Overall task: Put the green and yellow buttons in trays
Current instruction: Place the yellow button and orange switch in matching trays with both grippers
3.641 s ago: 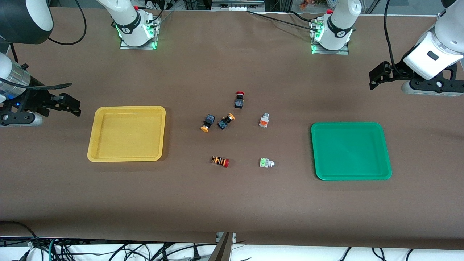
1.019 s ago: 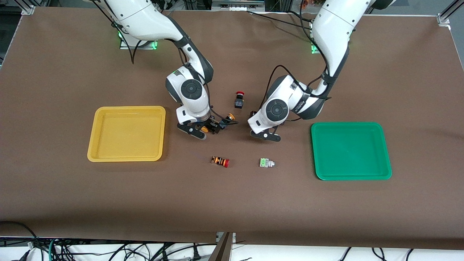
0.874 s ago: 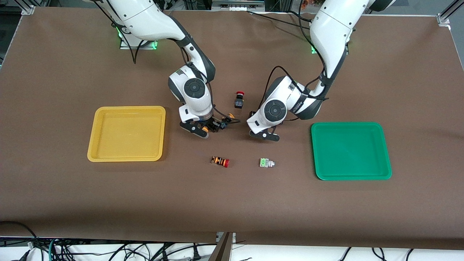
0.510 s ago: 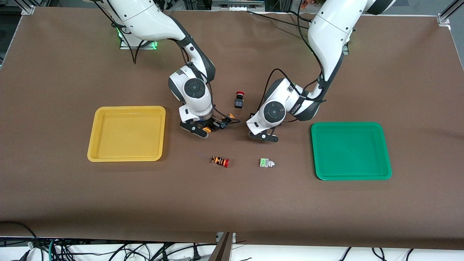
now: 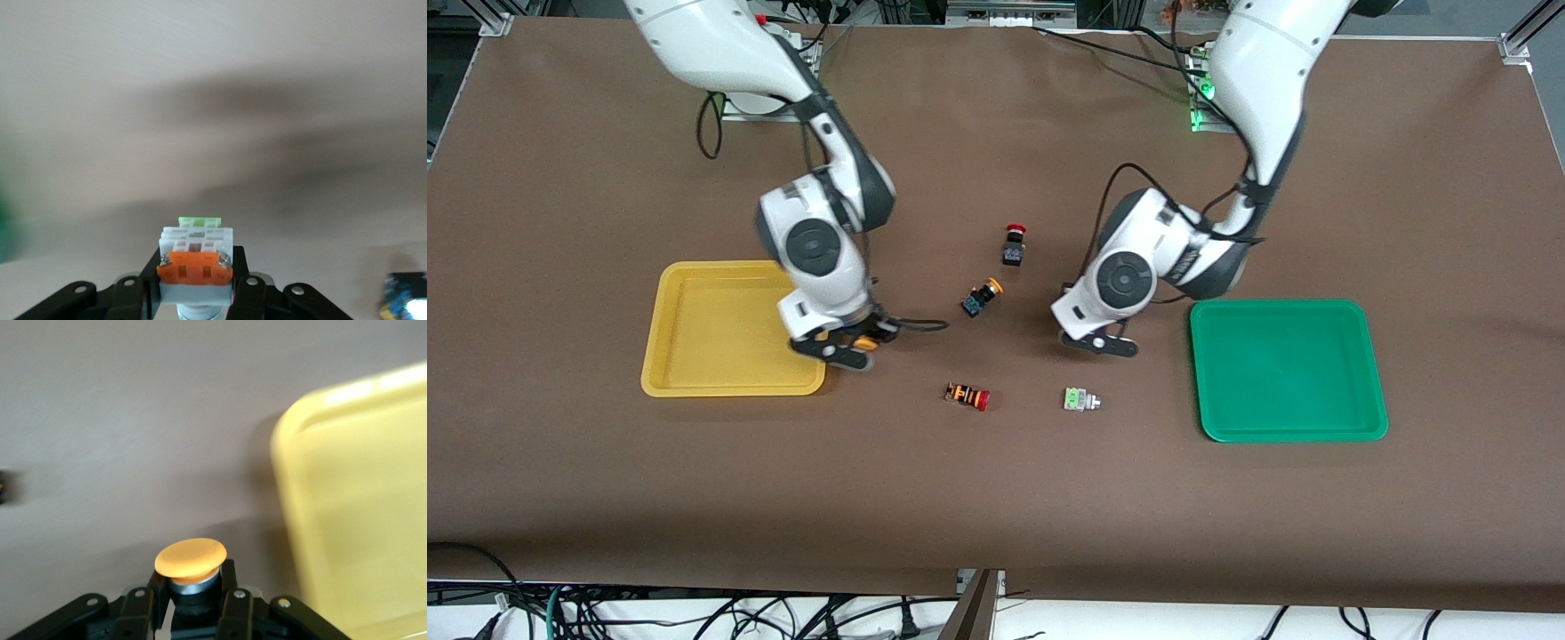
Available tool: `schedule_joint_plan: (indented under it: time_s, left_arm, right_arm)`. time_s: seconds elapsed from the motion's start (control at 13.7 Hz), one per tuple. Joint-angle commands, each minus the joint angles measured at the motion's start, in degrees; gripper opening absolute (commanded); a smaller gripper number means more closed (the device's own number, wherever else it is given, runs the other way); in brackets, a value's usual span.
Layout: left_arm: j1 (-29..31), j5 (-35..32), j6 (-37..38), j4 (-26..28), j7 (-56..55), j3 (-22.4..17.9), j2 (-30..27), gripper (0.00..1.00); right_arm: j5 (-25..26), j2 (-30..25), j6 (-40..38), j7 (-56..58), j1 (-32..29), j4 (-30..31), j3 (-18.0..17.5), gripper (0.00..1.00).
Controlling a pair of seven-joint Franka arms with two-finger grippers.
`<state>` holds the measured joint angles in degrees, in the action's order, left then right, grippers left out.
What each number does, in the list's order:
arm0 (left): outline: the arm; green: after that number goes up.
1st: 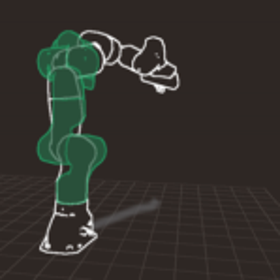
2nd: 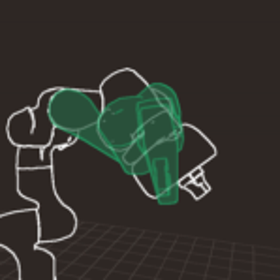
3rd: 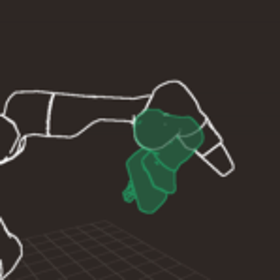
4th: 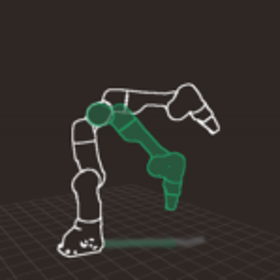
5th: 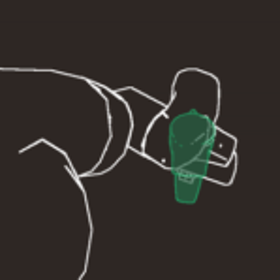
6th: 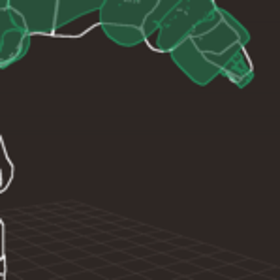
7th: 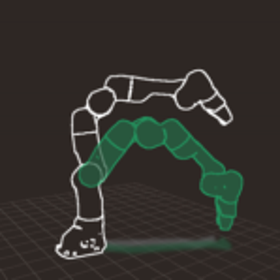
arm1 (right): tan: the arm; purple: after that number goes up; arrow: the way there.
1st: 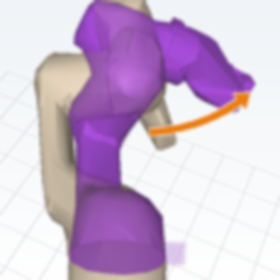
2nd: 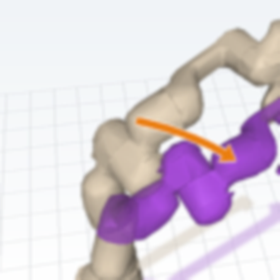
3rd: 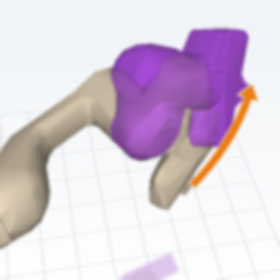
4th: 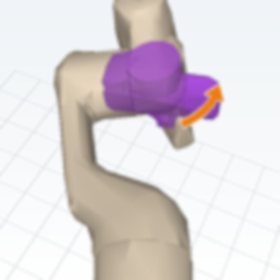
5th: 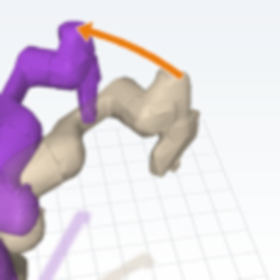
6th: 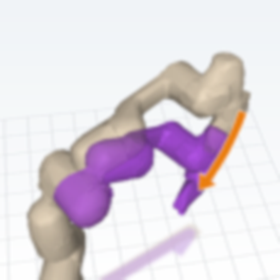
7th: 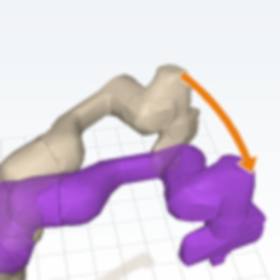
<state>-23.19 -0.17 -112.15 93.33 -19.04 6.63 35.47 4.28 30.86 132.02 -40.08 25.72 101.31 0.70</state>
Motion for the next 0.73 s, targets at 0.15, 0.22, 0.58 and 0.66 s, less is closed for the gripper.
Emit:
schedule_joint_plan:
  time_s: [0.15, 0.22, 0.58, 0.66]
  left_arm:
    - [12.88, -9.57, 6.50, -2.36, 17.95, 0.14, -1.81, 0.04]
    - [15.70, -10.46, 5.98, -2.19, 21.20, 0.14, -1.29, 0.05]
    - [19.06, -9.85, -0.44, 0.63, 23.96, 0.49, 2.94, 0.44]
    - [19.06, -9.85, -0.27, 0.54, 23.70, 0.40, 3.03, 0.99]
  right_arm:
    - [-1.11, -5.01, -7.38, 18.34, -10.31, 2.05, -0.78, 0.00]
    - [-1.64, -6.06, -8.35, 22.90, -12.95, 3.10, -0.78, 0.02]
    - [-5.42, -8.61, -7.31, 38.76, -20.97, 8.73, 0.09, 0.22]
    - [-5.42, -9.23, -6.26, 38.77, -20.97, 10.04, 0.53, 0.22]
